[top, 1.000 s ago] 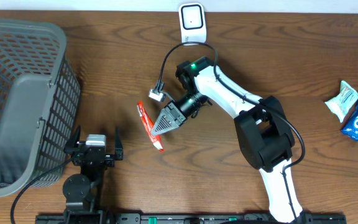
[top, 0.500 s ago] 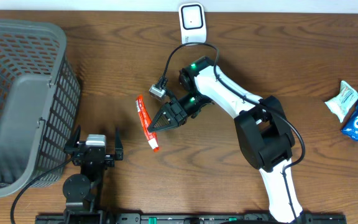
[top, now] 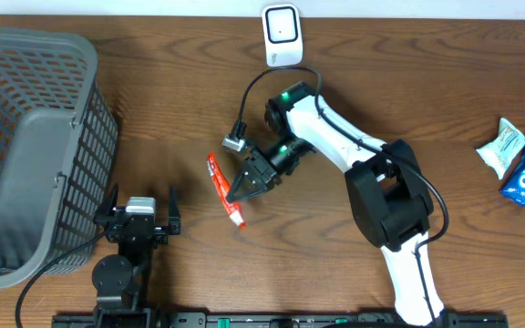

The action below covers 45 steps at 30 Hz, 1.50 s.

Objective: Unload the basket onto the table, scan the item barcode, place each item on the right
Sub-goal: 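Raise the Nescafe stick toward the white scanner with the right gripper, then hold the Nescafe stick up in front of the white scanner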

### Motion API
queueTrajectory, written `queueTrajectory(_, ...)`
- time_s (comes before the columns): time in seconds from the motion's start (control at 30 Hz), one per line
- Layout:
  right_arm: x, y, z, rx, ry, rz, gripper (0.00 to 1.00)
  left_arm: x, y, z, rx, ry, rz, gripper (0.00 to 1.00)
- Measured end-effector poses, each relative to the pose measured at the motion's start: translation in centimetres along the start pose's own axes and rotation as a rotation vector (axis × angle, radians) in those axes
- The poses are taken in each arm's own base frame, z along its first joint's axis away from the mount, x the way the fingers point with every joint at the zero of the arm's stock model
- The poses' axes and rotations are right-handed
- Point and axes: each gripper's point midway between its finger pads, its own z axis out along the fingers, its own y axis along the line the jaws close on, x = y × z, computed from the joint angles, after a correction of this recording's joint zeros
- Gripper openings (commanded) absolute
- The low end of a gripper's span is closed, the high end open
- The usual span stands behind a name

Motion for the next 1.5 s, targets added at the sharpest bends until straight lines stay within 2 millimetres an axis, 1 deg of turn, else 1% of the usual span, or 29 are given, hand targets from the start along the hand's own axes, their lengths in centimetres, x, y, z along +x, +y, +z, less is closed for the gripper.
queueTrajectory(0.07,-0.3,-2.4,-0.7,0.111,0.008,0.027,0.01,0.0,0.0,0.0,0.0,-0.001,0.0,0.98)
queueTrajectory(0.13,-1.3,-5.3,-1.7,0.271,-0.007,0.073,0.01,0.0,0.0,0.0,0.0,0.0,0.0,0.98)
queueTrajectory(0.2,-1.9,-8.5,-3.4,0.451,-0.044,0.173,0.01,0.0,0.0,0.0,0.0,0.0,0.0,0.98)
queueTrajectory(0.23,-2.3,-9.6,-4.2,0.516,-0.068,0.208,0.01,0.0,0.0,0.0,0.0,0.0,0.0,0.98)
queueTrajectory(0.27,-2.6,-10.5,-4.9,0.567,-0.092,0.237,0.01,0.0,0.0,0.0,0.0,0.0,0.0,0.98)
queueTrajectory(0.3,-3.2,-11.5,-6.1,0.64,-0.137,0.279,0.01,0.0,0.0,0.0,0.0,0.0,0.0,0.98)
queueTrajectory(0.33,-3.8,-11.9,-6.8,0.668,-0.171,0.29,0.01,0.0,0.0,0.0,0.0,0.0,0.0,0.98)
queueTrajectory(0.37,-4.9,-12.2,-7.5,0.695,-0.22,0.287,0.01,0.0,0.0,0.0,0.0,0.0,0.0,0.98)
queueTrajectory(0.47,-8.0,-12.4,-9.4,0.727,-0.359,0.28,0.01,0.0,0.0,0.0,0.0,0.0,0.0,0.98)
queueTrajectory(0.6,-12.2,-11.9,-11.5,0.712,-0.548,0.248,0.01,0.0,0.0,0.0,0.0,0.0,0.0,0.98)
queueTrajectory(0.77,-17.6,-9.7,-14.3,0.637,-0.788,0.178,0.01,0.0,0.0,0.0,0.0,0.0,0.0,0.98)
queueTrajectory(0.83,-19.6,-8.5,-15.5,0.594,-0.888,0.161,0.01,0.0,0.0,0.0,0.0,0.0,0.0,0.98)
queueTrajectory(0.9,-21.1,-7.4,-16.7,0.553,-0.979,0.157,0.01,0.0,0.0,0.0,0.0,0.0,0.0,0.98)
queueTrajectory(0.93,-21.6,-7.0,-17.4,0.537,-1.021,0.164,0.01,0.0,0.0,0.0,0.0,0.0,0.0,0.98)
queueTrajectory(0.97,-22.4,-6.7,-18.7,0.514,-1.095,0.189,0.02,0.0,0.0,0.0,0.0,0.0,0.0,0.98)
queueTrajectory(1.0,-22.6,-6.7,-19.2,0.503,-1.125,0.202,0.01,0.0,0.0,0.0,0.0,0.0,0.0,0.98)
queueTrajectory(1.07,-23.7,-6.4,-21.3,0.479,-1.235,0.213,0.01,0.0,0.0,0.0,0.0,0.0,0.0,0.98)
queueTrajectory(1.17,-24.3,-6.9,-23.7,0.459,-1.355,0.273,0.02,0.0,0.0,0.0,0.0,0.0,0.0,0.98)
queueTrajectory(1.2,-24.6,-7.0,-24.4,0.453,-1.394,0.284,0.01,0.0,0.0,0.0,0.0,0.0,0.0,0.98)
queueTrajectory(1.23,-25.2,-7.1,-25.5,0.436,-1.453,0.301,0.02,0.0,0.0,0.0,0.0,0.0,0.0,0.98)
queueTrajectory(1.33,-26.6,-7.5,-27.3,0.405,-1.543,0.329,0.02,0.0,0.0,0.0,0.0,0.0,0.0,0.98)
queueTrajectory(1.4,-27.5,-7.7,-28.1,0.386,-1.586,0.346,0.02,0.0,0.0,0.0,0.0,0.0,0.0,0.98)
queueTrajectory(1.5,-28.0,-8.8,-28.8,0.371,-1.629,0.43,0.02,0.0,0.0,0.0,0.0,0.0,0.0,0.98)
